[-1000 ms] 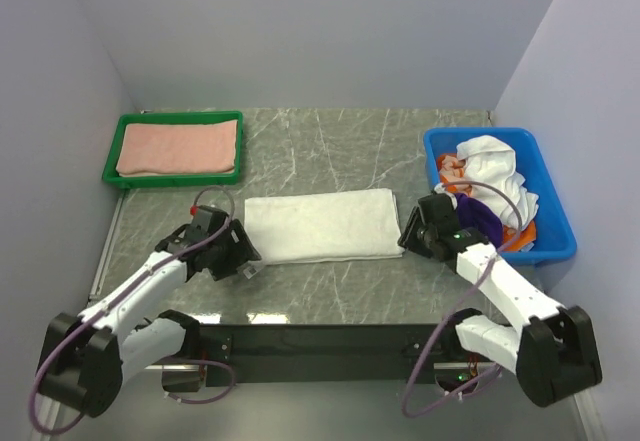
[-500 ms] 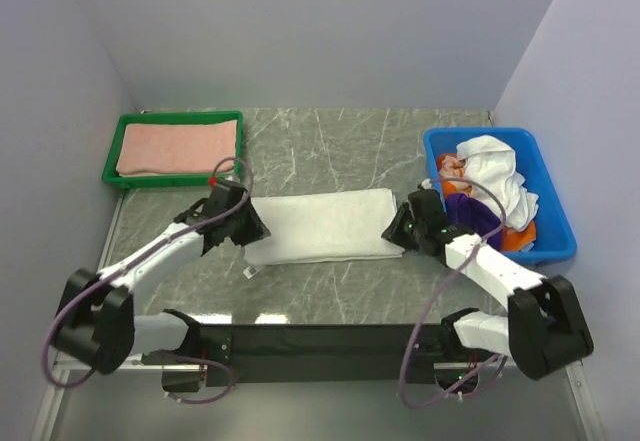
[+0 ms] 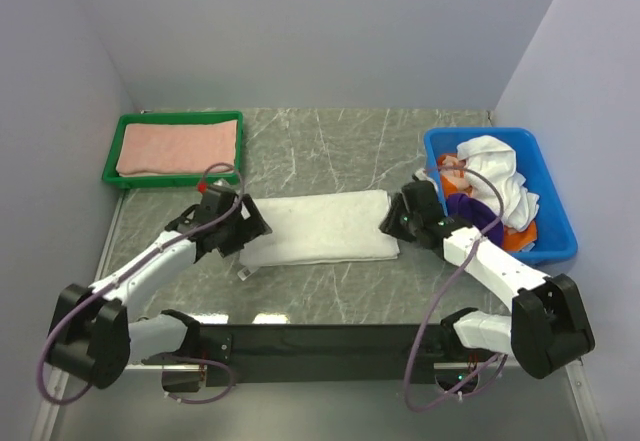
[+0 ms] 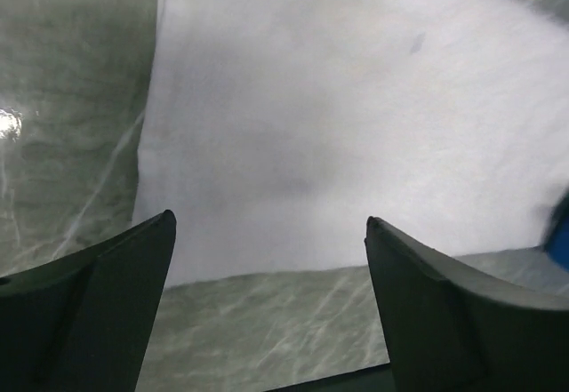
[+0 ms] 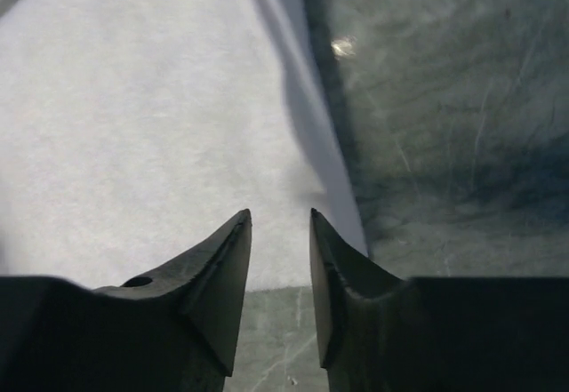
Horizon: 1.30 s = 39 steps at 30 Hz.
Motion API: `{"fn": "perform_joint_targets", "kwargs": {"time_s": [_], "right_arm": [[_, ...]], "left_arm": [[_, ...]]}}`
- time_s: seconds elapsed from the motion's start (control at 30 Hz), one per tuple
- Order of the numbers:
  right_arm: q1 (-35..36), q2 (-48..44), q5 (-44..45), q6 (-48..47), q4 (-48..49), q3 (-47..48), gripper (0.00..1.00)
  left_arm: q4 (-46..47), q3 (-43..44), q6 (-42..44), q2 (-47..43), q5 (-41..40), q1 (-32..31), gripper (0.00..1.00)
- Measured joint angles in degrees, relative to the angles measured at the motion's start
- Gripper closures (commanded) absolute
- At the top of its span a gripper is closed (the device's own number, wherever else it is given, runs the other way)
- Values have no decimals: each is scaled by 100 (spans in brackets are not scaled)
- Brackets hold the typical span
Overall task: Fold and stack the towels
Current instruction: Smooth out wrinkles on the folded towel
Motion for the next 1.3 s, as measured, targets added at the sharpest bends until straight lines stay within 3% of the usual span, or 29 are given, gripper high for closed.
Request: {"fn": "perform_joint_targets", "kwargs": {"time_s": [0.2,0.37,0.6,1.07,1.13,1.17,1.3], "right_arm": [[1545,658,85,-831,-146,2031,57],[2625,2070,28,-1300,-28,3185,58],[3018,3276,0,-1644,-671,2957,58],[2629,2612,872,-1794,-1128,2142,58],[2640,2476,1060,-1862,-1325,2151,51],[2691,2380,1128,-1895,-1419,2173,42],[3115,2028,1276,-2055,-1609,2522,23]], "left_arm": [[-688,1250,608,-461,-450,350,1],[-789,1628,1244,-468,-734,1182,1],[-754,1565,1884,-466,-986,1412,1],[-629,1241,2166,-463,-997,1486,1],[-612,1233,2173,-490,-979,1493,1],[-605,1228,2173,-509,-973,1502,1],[-553,1217,2170,-590,-935,1574,1]]}}
